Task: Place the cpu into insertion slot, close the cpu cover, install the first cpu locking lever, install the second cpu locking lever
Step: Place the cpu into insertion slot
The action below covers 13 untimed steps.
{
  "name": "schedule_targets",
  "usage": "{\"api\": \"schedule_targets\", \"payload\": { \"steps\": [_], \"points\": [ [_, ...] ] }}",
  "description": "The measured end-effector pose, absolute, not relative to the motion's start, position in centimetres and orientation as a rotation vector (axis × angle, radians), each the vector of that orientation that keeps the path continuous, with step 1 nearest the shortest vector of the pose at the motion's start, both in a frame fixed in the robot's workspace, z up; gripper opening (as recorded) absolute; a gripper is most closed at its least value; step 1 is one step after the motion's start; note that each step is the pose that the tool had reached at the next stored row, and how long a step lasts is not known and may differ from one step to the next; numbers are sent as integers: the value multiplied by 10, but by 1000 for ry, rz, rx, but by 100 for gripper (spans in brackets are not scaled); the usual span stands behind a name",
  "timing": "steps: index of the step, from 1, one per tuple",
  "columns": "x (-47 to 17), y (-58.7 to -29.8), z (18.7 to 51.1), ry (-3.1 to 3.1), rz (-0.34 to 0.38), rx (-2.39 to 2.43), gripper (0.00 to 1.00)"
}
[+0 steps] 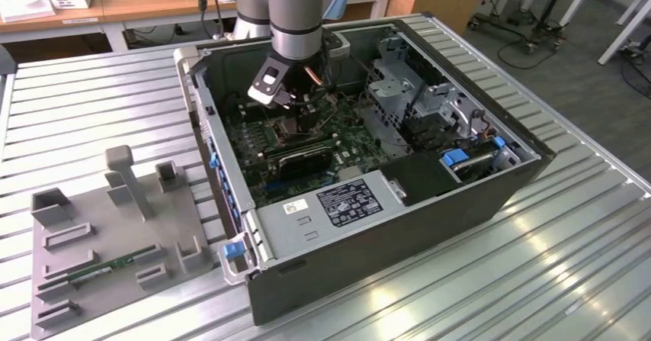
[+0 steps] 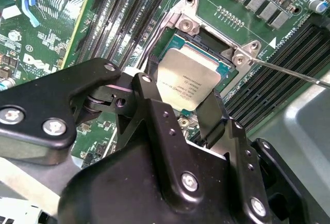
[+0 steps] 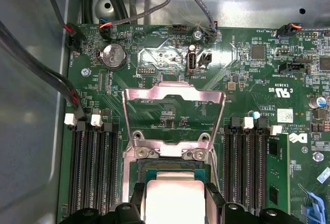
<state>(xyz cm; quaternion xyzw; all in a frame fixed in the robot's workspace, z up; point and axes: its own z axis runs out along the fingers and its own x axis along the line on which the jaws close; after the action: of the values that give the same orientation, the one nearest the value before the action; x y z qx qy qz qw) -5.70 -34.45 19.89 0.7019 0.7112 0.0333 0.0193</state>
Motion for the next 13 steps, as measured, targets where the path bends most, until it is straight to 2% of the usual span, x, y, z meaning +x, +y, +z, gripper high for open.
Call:
{"api": "schedule_targets", "payload": {
  "steps": [13],
  "points": [
    [-56,-344,197,2193,103,2192,54]
  ]
}}
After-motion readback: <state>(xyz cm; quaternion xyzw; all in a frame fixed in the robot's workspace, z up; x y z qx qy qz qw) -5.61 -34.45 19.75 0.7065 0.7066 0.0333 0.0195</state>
